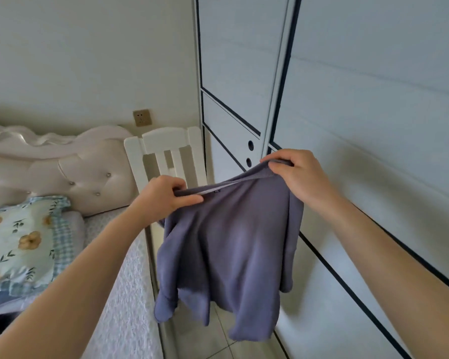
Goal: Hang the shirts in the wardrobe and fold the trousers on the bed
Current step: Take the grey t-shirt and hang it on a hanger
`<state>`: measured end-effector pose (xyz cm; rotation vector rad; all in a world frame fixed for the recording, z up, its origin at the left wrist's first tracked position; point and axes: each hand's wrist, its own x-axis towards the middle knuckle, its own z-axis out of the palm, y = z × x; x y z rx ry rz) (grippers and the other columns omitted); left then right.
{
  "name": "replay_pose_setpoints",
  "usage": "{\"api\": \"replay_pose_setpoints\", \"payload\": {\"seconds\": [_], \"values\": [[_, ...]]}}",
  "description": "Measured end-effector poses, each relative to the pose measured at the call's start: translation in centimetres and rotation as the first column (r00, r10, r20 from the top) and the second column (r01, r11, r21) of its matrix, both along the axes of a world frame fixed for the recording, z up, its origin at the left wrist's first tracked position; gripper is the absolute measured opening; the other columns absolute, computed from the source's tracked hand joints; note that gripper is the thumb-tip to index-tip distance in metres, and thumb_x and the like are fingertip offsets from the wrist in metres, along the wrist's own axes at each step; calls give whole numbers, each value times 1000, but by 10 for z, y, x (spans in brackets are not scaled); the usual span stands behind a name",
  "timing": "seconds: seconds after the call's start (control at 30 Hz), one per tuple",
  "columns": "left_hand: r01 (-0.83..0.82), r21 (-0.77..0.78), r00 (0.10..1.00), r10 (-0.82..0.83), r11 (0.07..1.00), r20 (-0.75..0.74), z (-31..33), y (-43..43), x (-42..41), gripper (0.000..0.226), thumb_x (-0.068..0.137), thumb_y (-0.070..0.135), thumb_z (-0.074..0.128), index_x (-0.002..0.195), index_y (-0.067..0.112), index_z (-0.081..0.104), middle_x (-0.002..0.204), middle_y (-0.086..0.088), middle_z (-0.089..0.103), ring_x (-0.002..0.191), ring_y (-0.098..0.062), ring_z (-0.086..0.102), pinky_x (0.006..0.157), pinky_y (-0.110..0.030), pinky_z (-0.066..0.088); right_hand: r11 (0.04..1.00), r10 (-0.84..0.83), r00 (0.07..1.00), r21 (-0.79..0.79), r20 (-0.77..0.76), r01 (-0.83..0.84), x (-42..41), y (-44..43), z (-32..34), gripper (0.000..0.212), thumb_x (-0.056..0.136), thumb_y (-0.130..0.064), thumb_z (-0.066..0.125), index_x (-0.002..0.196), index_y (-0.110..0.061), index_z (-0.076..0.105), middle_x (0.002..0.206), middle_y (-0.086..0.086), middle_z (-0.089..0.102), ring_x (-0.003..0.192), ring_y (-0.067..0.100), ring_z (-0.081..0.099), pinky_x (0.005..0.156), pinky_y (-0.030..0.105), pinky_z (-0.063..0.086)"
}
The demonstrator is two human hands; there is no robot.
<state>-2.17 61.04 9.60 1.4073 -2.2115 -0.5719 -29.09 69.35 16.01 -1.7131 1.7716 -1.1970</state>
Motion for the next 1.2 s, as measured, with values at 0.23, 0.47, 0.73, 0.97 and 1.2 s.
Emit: {"api": "replay_pose_setpoints", "payload": {"seconds": [0.23, 0.47, 0.73, 0.97, 1.2], "values": [[44, -97, 993, -33, 994, 115, 24, 33, -15, 59, 87, 53, 61, 47, 17, 36, 46, 5, 35, 51, -18, 36, 54, -35, 33, 999, -49, 966, -5, -254, 50, -18, 41, -6, 25, 94, -10, 51, 106, -16, 71, 95, -8, 63, 91, 5, 51, 66, -1, 33], [27, 110, 993, -14, 994, -117, 26, 40, -39, 58, 96, 48, 50, 55, 11, 35, 52, 0, 33, 53, -19, 32, 59, -34, 31, 989, -140, 939, -90, -315, 117, -36, 51, 11, 20, 95, -15, 50, 95, -14, 70, 90, 2, 64, 84, 18, 56, 72, 27, 41], [534, 229, 829, -452, 814, -329, 59, 57, -125, 23, 93, 41, 59, 104, 22, 66, 91, 8, 74, 67, -13, 71, 67, -14, 51, 984, -124, 986, -144, -109, 108, -27, 57, 20, 20, 93, -9, 54, 93, -18, 72, 91, -8, 71, 88, 7, 64, 80, 17, 48], [641, 56, 735, -591, 766, -331, 65, 58, -189, 12, 86, 26, 73, 85, 15, 68, 62, -4, 61, 54, -6, 48, 56, -20, 39, 951, -278, 961, -148, -10, 273, -48, 87, 8, 12, 86, -14, 68, 87, -24, 62, 82, -4, 71, 76, 6, 65, 66, 14, 47], [678, -71, 667, -653, 731, -359, 67, 90, -242, 7, 85, 12, 66, 80, 15, 70, 74, 4, 72, 75, -7, 68, 72, -27, 55, 844, -537, 829, -92, -160, 529, -84, 142, -26, 19, 87, -8, 63, 93, -25, 57, 87, -8, 65, 81, 10, 62, 72, 17, 49]]}}
